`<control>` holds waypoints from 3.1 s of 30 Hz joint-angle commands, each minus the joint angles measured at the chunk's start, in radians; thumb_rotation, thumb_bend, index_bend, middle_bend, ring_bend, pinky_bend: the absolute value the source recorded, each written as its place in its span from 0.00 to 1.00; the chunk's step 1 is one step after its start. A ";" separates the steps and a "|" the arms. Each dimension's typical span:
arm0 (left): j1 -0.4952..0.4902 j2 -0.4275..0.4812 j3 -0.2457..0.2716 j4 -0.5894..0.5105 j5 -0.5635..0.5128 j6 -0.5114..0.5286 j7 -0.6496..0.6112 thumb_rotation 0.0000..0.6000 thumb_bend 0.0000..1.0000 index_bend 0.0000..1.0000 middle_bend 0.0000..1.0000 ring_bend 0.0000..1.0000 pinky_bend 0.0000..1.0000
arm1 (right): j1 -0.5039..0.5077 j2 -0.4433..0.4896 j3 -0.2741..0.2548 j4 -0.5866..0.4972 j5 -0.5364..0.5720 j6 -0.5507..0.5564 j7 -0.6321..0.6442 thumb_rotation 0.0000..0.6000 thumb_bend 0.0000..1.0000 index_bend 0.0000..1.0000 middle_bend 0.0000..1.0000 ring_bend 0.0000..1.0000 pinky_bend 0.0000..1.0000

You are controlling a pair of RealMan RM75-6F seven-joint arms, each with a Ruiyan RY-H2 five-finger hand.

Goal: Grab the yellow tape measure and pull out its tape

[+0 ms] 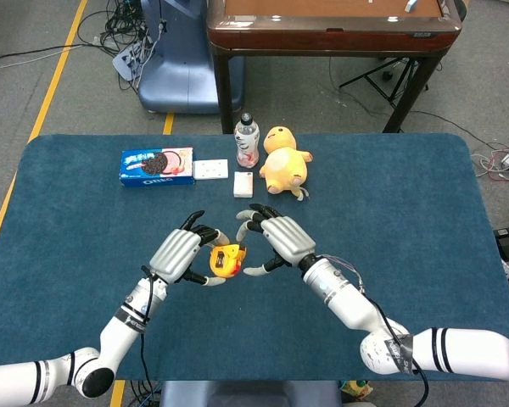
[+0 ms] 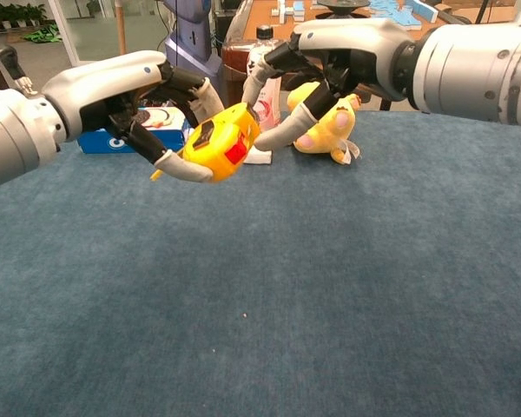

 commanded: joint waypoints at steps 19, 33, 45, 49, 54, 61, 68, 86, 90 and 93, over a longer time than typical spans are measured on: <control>0.006 0.012 0.002 0.008 -0.007 0.007 -0.002 1.00 0.08 0.50 0.54 0.31 0.00 | 0.016 0.001 -0.008 0.007 0.020 -0.015 0.022 1.00 0.20 0.49 0.18 0.04 0.06; 0.019 0.031 0.011 0.018 -0.004 0.010 -0.013 1.00 0.08 0.50 0.54 0.31 0.00 | 0.006 0.017 -0.022 0.008 0.010 -0.014 0.039 1.00 0.20 0.54 0.22 0.04 0.06; 0.023 0.042 0.020 0.001 0.020 0.016 -0.010 1.00 0.08 0.50 0.54 0.31 0.00 | 0.002 0.018 -0.024 0.031 0.011 -0.011 0.047 1.00 0.29 0.55 0.22 0.04 0.06; 0.025 0.044 0.022 -0.005 0.028 0.018 -0.012 1.00 0.08 0.50 0.54 0.31 0.00 | 0.003 0.015 -0.024 0.034 0.012 -0.011 0.049 1.00 0.36 0.55 0.22 0.04 0.06; 0.026 0.047 0.024 -0.009 0.034 0.019 -0.015 1.00 0.08 0.50 0.54 0.31 0.00 | 0.005 0.010 -0.023 0.037 0.013 -0.010 0.048 1.00 0.45 0.55 0.23 0.04 0.06; 0.030 0.054 0.025 -0.009 0.038 0.023 -0.018 1.00 0.08 0.50 0.54 0.31 0.00 | 0.003 0.004 -0.021 0.040 0.013 -0.004 0.051 1.00 0.59 0.57 0.25 0.04 0.06; 0.036 0.065 0.033 0.005 0.043 0.020 -0.026 1.00 0.08 0.50 0.54 0.31 0.00 | -0.013 0.028 -0.014 0.022 -0.005 0.005 0.072 1.00 0.65 0.61 0.27 0.04 0.06; 0.054 0.146 0.092 0.119 0.041 -0.103 -0.172 1.00 0.08 0.50 0.54 0.30 0.00 | -0.222 0.351 -0.060 -0.137 -0.193 0.071 0.242 1.00 0.66 0.64 0.30 0.05 0.06; 0.063 0.142 0.103 0.148 0.046 -0.112 -0.203 1.00 0.08 0.50 0.54 0.30 0.00 | -0.274 0.430 -0.058 -0.164 -0.248 0.097 0.312 1.00 0.66 0.64 0.30 0.06 0.06; 0.069 0.140 0.110 0.167 0.053 -0.116 -0.225 1.00 0.08 0.50 0.54 0.30 0.00 | -0.306 0.481 -0.055 -0.173 -0.279 0.112 0.359 1.00 0.66 0.64 0.30 0.06 0.06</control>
